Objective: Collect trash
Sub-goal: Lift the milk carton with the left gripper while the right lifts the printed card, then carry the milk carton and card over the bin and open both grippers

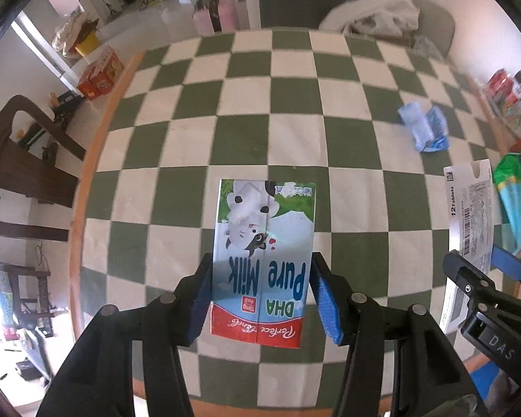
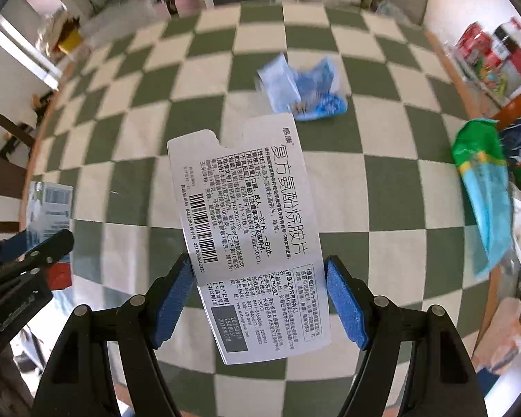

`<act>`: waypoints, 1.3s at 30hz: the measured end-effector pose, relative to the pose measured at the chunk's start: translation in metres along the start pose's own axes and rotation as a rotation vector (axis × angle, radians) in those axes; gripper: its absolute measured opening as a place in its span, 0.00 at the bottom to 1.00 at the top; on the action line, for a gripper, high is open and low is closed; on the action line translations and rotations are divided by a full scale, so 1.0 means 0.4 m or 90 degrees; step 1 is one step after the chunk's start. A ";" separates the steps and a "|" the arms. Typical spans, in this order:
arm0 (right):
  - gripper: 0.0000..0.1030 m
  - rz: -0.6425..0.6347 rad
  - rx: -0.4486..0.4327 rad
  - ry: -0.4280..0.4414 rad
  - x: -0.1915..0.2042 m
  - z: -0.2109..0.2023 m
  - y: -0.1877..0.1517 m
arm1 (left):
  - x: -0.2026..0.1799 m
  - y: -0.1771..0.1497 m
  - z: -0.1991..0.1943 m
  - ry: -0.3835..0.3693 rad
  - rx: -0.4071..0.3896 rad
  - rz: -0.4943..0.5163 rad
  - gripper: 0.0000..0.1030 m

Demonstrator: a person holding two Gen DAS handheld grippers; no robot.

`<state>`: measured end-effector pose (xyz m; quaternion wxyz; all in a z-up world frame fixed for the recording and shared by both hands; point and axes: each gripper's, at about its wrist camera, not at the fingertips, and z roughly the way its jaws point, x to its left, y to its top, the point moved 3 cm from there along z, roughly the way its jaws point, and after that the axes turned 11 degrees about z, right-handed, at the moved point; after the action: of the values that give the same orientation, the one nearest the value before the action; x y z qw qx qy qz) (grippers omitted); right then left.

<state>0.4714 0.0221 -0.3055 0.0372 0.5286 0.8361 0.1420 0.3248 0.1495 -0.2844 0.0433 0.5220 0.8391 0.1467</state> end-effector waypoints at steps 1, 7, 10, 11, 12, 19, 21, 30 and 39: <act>0.75 0.002 -0.016 0.004 0.004 -0.035 -0.021 | 0.010 -0.008 -0.007 -0.003 -0.009 0.001 0.49; 0.75 0.026 -0.091 0.023 0.092 -0.152 -0.169 | 0.084 -0.148 -0.124 -0.013 -0.082 0.021 0.49; 0.75 0.049 -0.117 0.033 0.130 -0.198 -0.273 | 0.122 -0.247 -0.185 -0.009 -0.116 0.039 0.49; 0.75 0.058 -0.125 0.037 0.144 -0.218 -0.318 | 0.136 -0.284 -0.202 -0.011 -0.124 0.045 0.49; 0.75 0.064 -0.130 0.038 0.156 -0.228 -0.352 | 0.148 -0.321 -0.216 -0.013 -0.129 0.048 0.49; 0.75 0.116 -0.118 0.061 0.236 -0.286 -0.667 | 0.219 -0.568 -0.222 -0.041 -0.090 0.046 0.49; 0.75 0.118 -0.095 0.066 0.252 -0.273 -0.749 | 0.228 -0.636 -0.186 -0.049 -0.057 0.044 0.49; 0.75 0.142 0.065 0.070 0.218 -0.007 -1.054 | 0.218 -0.848 0.132 -0.126 0.109 -0.022 0.49; 0.75 0.284 0.192 0.124 0.096 0.511 -1.223 | 0.163 -0.938 0.650 -0.220 0.213 -0.066 0.49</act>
<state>0.0706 -0.0992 -0.6330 -0.1545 0.6831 0.7103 0.0709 0.0301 0.1052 -0.6361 0.1065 0.4955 0.8575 -0.0880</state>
